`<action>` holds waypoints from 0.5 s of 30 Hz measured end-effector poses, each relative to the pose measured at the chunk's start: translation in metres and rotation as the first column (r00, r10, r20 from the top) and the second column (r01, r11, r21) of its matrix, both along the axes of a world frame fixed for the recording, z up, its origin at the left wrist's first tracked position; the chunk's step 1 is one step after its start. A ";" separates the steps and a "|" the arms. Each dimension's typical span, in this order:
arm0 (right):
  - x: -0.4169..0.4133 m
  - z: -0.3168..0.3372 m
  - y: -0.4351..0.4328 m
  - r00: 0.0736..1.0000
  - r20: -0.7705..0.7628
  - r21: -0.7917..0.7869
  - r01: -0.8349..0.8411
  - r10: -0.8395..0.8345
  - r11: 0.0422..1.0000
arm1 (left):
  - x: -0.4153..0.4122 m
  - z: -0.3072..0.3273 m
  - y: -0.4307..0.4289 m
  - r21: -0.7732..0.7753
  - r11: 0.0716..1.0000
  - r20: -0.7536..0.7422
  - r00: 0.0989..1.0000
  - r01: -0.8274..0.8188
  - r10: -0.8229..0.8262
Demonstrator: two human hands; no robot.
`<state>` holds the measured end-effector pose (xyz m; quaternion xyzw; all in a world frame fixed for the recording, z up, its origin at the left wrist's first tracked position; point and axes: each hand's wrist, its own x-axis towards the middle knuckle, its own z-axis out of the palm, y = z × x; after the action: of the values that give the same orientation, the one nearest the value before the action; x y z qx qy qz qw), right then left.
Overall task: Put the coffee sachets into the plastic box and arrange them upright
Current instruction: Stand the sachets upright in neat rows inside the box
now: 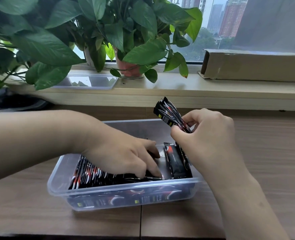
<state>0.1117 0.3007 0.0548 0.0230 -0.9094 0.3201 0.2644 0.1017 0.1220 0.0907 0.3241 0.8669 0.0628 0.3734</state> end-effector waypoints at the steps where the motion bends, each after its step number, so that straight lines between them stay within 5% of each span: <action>1: 0.000 0.000 -0.001 1.000 0.006 0.014 0.009 -0.009 1.000 | 0.002 -0.002 -0.004 -0.031 0.999 -0.048 0.998 0.043 -0.044; 5: 0.004 0.006 -0.004 0.999 0.012 0.085 0.049 -0.050 0.995 | 0.010 -0.008 -0.011 -0.144 0.980 -0.183 0.969 0.140 -0.166; 9: 0.029 0.033 -0.006 0.996 0.005 0.059 0.092 -0.092 0.994 | 0.012 -0.012 -0.013 -0.124 0.989 -0.161 0.982 0.079 -0.099; 11: 0.038 0.047 -0.006 0.991 0.120 0.071 0.047 -0.056 0.996 | 0.012 -0.012 -0.014 -0.112 0.992 -0.161 0.985 0.050 -0.067; 15: 0.039 0.056 -0.017 0.930 0.360 0.337 -0.053 -0.077 0.940 | 0.013 -0.014 -0.014 -0.070 0.996 -0.210 0.976 0.049 -0.063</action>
<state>0.1509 0.2832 0.1105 0.0023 -0.9845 0.1546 0.0831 0.1149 0.1078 0.0764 0.3409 0.8939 -0.0107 0.2909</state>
